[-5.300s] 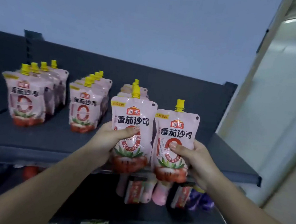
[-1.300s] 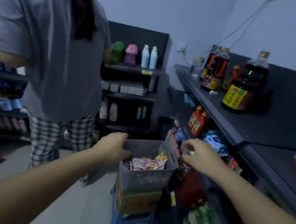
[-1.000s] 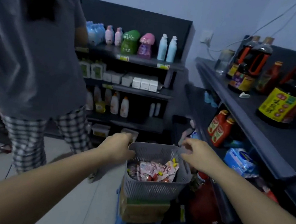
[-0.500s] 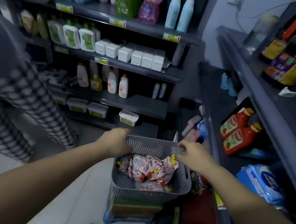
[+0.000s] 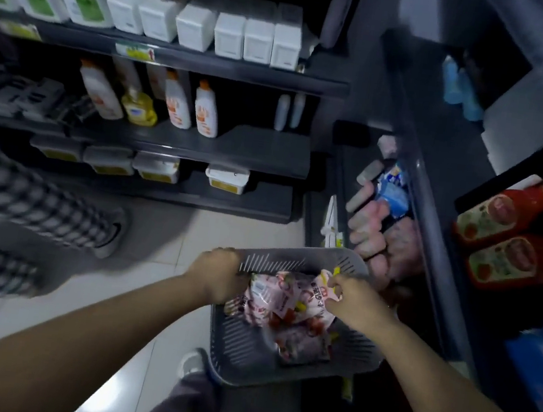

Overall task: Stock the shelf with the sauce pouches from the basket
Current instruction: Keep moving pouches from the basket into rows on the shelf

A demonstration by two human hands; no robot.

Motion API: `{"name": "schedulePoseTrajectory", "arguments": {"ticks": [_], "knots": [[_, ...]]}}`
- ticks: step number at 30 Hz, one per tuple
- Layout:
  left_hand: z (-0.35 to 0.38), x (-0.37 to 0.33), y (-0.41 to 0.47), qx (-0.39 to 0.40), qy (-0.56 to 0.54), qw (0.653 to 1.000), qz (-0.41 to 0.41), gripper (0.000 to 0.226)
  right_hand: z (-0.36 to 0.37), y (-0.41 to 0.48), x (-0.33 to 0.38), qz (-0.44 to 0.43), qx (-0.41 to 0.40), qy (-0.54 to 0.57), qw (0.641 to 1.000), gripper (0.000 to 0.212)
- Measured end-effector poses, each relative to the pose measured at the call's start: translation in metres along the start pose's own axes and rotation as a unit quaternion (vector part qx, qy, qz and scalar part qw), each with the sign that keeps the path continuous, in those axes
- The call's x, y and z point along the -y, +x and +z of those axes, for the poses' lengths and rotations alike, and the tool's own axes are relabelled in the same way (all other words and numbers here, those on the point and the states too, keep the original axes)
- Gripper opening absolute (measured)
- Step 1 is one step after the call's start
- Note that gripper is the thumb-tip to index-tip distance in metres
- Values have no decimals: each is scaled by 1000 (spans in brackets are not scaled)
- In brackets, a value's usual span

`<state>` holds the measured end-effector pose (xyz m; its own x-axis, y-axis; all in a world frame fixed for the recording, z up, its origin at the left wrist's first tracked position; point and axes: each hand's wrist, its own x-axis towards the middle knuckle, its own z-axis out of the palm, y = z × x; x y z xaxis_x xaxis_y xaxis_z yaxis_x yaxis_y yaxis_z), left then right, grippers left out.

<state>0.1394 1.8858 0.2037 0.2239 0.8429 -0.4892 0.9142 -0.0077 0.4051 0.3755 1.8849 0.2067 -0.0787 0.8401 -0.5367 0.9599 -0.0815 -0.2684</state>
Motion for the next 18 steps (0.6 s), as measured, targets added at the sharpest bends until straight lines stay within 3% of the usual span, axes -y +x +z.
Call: {"name": "schedulePoseTrajectory", "arguments": {"ticks": [6,12,18], "knots": [[35,14,41,73,8,997,9,27,27,34,-22,66,17,15,998,38],[88,20,87,113,7,993,17,47,70,71,-53,153,75,142,975,11],[150,24,130,141,74,987,17,71,142,112,-92,252,110,259,926,24]]}}
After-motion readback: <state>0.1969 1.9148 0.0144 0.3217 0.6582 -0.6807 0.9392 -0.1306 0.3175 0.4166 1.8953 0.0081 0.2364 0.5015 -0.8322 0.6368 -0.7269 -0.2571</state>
